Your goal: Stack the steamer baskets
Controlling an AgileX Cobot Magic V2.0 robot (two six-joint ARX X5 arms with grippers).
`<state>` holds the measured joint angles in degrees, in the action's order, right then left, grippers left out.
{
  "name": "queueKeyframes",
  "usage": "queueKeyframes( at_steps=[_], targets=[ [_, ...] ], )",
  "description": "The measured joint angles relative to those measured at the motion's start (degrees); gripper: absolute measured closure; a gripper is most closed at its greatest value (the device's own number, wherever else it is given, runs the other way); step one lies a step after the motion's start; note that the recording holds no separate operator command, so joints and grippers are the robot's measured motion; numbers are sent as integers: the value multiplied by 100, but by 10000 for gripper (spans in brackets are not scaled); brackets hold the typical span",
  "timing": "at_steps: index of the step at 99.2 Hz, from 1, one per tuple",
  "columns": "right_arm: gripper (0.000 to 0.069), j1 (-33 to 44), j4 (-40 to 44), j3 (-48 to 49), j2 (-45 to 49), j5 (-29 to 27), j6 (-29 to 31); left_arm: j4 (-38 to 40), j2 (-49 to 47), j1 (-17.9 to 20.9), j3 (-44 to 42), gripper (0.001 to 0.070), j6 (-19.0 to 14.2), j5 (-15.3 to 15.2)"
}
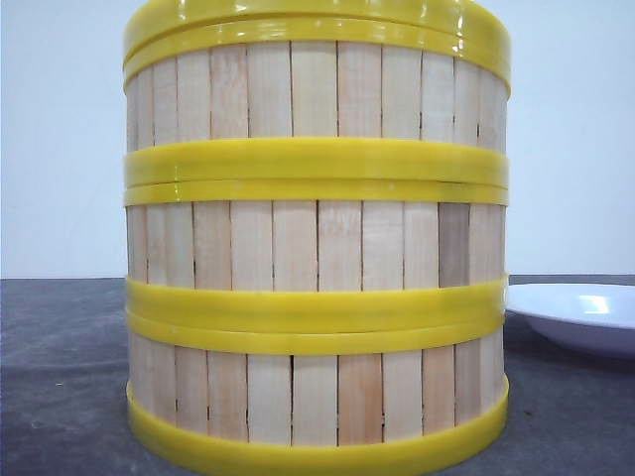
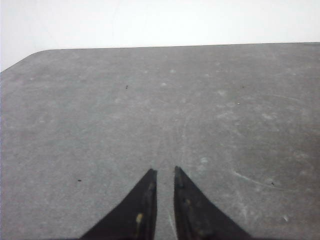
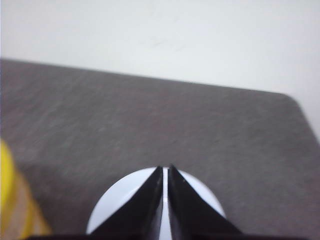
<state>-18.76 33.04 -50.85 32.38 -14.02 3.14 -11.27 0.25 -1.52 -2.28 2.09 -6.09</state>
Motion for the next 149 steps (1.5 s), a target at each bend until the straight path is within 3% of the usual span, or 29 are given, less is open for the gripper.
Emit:
queueKeyframes(
  at_steps=[21,39,88,114,149],
  targets=[
    [682,1563,-756,667,-470,686,-157,0,0,0,0,674,0,0],
    [682,2212,-1086,1580,-1106,1252,-186,0,0,0,0,674,0,0],
    [682,2262,-2590,4341,-2632,1528,24,0,0,0,0,674,0,0],
    [682,2199,-2806,5001,-2966,1598,24,0,0,0,0,674,0,0],
    [682,2155,-2590,5003,-3209,1600,-37,0,0,0,0,674,0,0]
  ],
)
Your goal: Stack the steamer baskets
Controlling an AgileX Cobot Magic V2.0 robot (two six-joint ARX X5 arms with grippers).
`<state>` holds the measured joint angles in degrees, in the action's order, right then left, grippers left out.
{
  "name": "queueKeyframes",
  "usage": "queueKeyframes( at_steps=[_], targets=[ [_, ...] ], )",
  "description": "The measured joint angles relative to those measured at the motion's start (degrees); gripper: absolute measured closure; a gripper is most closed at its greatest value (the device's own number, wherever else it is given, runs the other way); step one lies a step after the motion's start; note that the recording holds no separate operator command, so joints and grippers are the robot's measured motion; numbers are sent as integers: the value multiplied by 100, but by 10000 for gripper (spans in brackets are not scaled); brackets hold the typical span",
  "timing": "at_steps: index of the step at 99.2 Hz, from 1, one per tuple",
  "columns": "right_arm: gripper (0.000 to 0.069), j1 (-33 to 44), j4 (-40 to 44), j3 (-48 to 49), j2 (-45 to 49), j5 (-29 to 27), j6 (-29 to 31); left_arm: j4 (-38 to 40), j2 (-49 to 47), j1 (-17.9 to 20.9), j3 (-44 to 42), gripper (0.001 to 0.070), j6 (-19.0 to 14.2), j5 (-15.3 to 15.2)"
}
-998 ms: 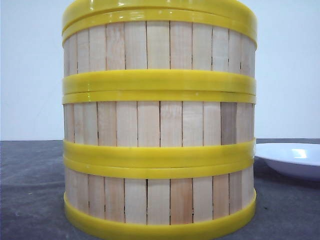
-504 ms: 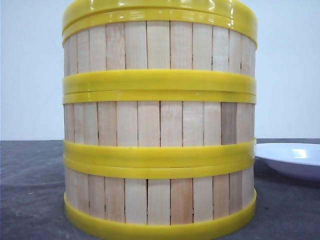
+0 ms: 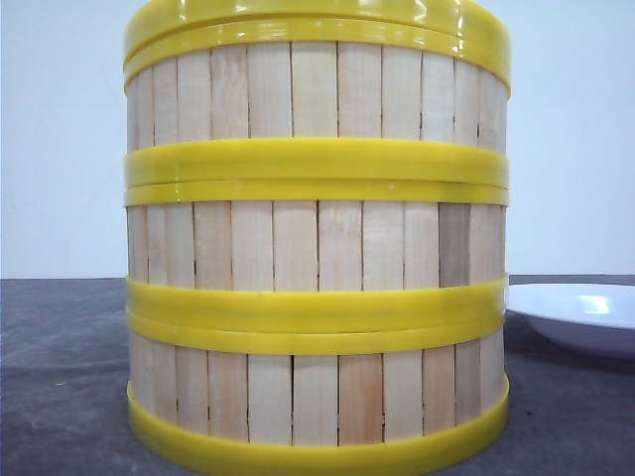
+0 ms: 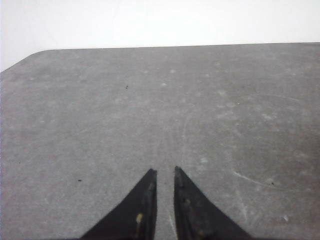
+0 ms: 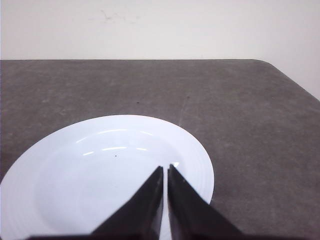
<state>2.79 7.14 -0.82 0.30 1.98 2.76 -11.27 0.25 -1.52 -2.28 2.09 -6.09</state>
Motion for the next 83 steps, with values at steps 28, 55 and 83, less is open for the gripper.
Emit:
queueKeyframes(
  at_steps=[28,55,83],
  targets=[
    [682,-2,-59,0,0,-2,0,0,0,0,0,674,0,0],
    [682,-2,-59,0,0,-2,0,0,0,0,0,674,0,0],
    [682,-2,-59,0,0,-2,0,0,0,0,0,674,0,0]
  ],
)
